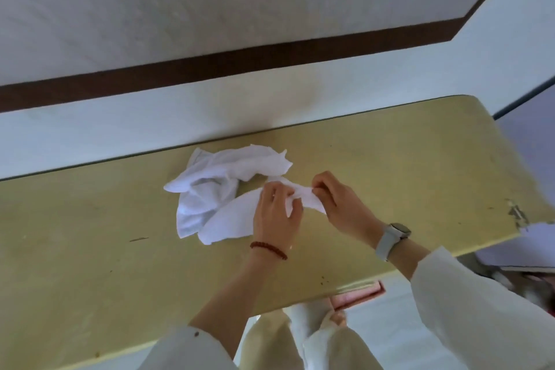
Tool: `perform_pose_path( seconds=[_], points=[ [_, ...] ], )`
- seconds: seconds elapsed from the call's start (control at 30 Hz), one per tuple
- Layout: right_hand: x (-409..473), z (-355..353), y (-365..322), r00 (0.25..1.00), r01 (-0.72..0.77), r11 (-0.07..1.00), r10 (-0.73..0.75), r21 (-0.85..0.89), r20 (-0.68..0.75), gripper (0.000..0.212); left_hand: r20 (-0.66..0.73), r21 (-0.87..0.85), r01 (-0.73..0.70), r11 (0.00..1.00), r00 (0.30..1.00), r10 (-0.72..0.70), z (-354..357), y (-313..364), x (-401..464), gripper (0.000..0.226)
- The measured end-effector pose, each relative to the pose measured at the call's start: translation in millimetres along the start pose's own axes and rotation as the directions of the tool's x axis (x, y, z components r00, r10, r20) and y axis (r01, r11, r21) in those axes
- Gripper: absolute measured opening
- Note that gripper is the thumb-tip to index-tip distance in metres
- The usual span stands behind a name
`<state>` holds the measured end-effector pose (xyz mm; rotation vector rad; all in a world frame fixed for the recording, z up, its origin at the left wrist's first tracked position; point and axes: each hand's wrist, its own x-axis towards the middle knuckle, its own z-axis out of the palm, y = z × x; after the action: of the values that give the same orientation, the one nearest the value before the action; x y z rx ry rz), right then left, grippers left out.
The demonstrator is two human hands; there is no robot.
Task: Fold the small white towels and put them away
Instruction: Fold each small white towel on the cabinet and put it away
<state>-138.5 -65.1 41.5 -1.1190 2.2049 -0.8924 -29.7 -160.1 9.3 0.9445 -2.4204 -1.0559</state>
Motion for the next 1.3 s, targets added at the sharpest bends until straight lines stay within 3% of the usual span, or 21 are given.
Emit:
perform_pose_path(
  seconds=[0.07, 0.17, 0.33, 0.47, 0.63, 0.77, 0.87, 0.97, 1.03, 1.13, 1.23, 1.3],
  points=[
    [-7.4, -31.9, -0.8, 0.998, -0.005, 1.000, 0.005, 0.002, -0.055, 0.009, 0.001, -0.033, -0.013, 0.999, 1.000, 0.013, 1.2, 29.7, 10.0, 0.032],
    [-16.5, -71.1, 3.3, 0.996, -0.004, 1.000, 0.001, -0.029, -0.089, 0.011, 0.058, -0.015, -0.025, 1.000, 0.998, 0.025, 4.7, 64.1, 25.8, 0.013],
    [-35.6, -156.6, 35.4, 0.999, 0.039, 0.944, -0.041, -0.328, 0.003, 0.021, 0.092, 0.016, -0.122, 0.992, 0.989, 0.120, 22.3, 122.2, 49.5, 0.017],
    [-46.3, -221.5, 76.2, 0.983, 0.046, 0.950, -0.098, -0.309, -0.156, 0.018, 0.141, 0.090, -0.172, 0.981, 0.977, 0.158, 41.4, 154.7, 59.8, 0.021],
    [-42.6, -283.6, 116.6, 0.870, -0.121, 0.948, -0.041, -0.295, -0.491, 0.021, 0.102, 0.161, -0.208, 0.965, 0.976, 0.194, 62.9, 208.2, 90.8, 0.021],
    [-46.9, -325.4, 125.1, 0.757, -0.151, 0.960, -0.040, -0.235, -0.653, 0.023, -0.010, 0.199, -0.243, 0.949, 0.968, 0.250, 68.5, 252.9, 124.5, 0.022],
    [-59.2, -338.8, 125.5, 0.693, -0.168, 0.952, -0.070, -0.255, -0.718, 0.022, -0.127, 0.196, -0.349, 0.916, 0.918, 0.377, 70.5, 272.8, 136.3, 0.020],
    [-77.9, -332.1, 133.8, 0.672, -0.161, 0.940, -0.120, -0.302, -0.731, 0.017, -0.159, 0.228, -0.523, 0.821, 0.812, 0.561, 72.4, 267.1, 136.1, 0.014],
    [-90.9, -312.9, 147.9, 0.713, -0.148, 0.926, -0.143, -0.347, -0.686, 0.018, -0.086, 0.302, -0.611, 0.732, 0.747, 0.659, 76.4, 246.5, 130.3, 0.017],
    [-110.5, -263.0, 177.8, 0.807, -0.170, 0.925, -0.067, -0.340, -0.586, 0.029, 0.100, 0.309, -0.695, 0.649, 0.703, 0.704, 91.2, 196.5, 114.8, 0.027],
    [-129.1, -201.7, 206.2, 0.883, -0.228, 0.927, 0.068, -0.298, -0.465, 0.024, 0.319, 0.254, -0.677, 0.690, 0.733, 0.601, 110.2, 139.6, 96.4, 0.026],
    [-141.5, -165.5, 215.1, 0.914, -0.294, 0.918, 0.188, -0.268, -0.360, 0.020, 0.492, 0.195, -0.576, 0.794, 0.758, 0.428, 121.6, 105.7, 84.2, 0.023]
  ],
)
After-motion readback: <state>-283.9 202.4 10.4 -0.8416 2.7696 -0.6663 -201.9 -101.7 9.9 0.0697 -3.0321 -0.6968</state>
